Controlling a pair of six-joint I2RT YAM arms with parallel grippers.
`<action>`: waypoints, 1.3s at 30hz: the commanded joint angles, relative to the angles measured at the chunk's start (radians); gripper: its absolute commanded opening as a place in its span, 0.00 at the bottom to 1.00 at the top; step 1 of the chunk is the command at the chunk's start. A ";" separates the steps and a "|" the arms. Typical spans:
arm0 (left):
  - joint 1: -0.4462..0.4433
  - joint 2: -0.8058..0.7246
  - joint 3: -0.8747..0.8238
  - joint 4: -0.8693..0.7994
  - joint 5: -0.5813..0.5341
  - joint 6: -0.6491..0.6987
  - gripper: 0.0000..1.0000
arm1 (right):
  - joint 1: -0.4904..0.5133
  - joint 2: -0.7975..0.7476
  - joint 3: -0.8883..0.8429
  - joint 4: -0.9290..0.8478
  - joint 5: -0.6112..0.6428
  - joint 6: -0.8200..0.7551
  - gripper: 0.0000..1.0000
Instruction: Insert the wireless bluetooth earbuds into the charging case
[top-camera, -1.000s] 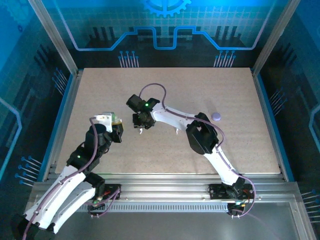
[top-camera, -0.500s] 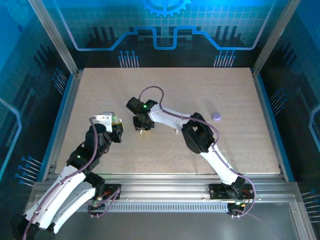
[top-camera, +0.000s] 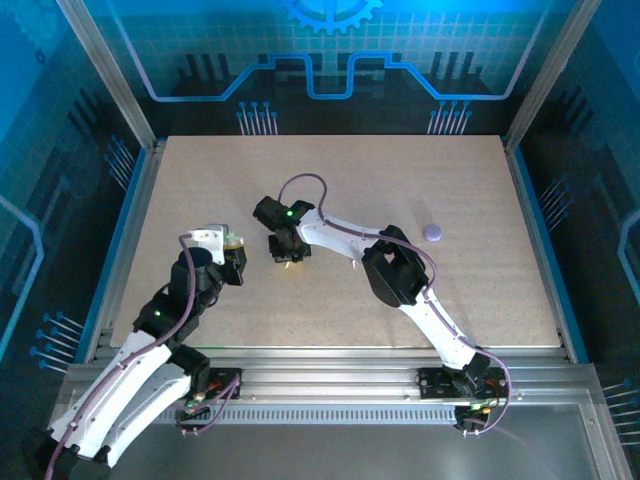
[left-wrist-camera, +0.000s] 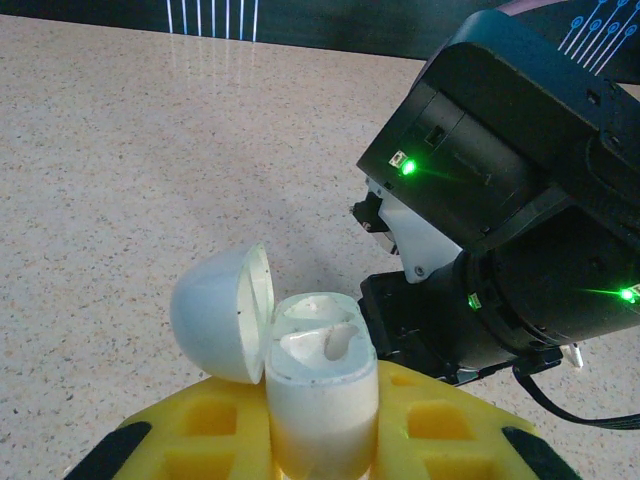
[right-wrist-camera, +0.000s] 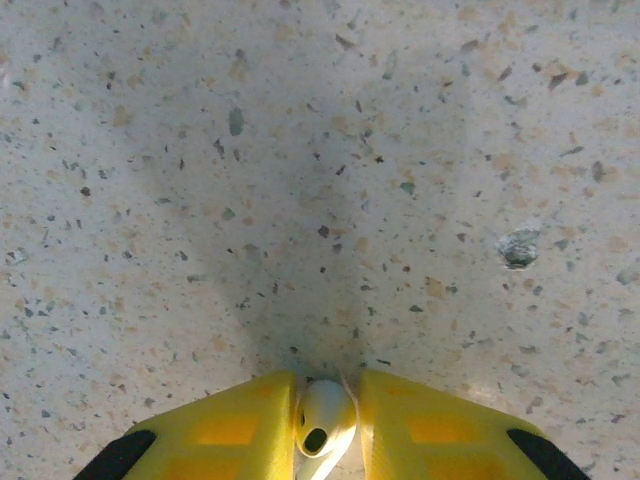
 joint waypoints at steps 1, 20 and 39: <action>0.010 -0.004 -0.005 0.019 -0.004 0.028 0.13 | -0.003 0.029 0.032 -0.053 0.032 -0.018 0.24; 0.010 0.003 0.002 0.012 0.008 0.031 0.14 | 0.001 0.015 0.007 -0.145 0.079 -0.026 0.18; 0.005 0.046 -0.090 0.178 0.164 0.002 0.10 | -0.011 -0.227 -0.111 -0.087 0.120 -0.012 0.16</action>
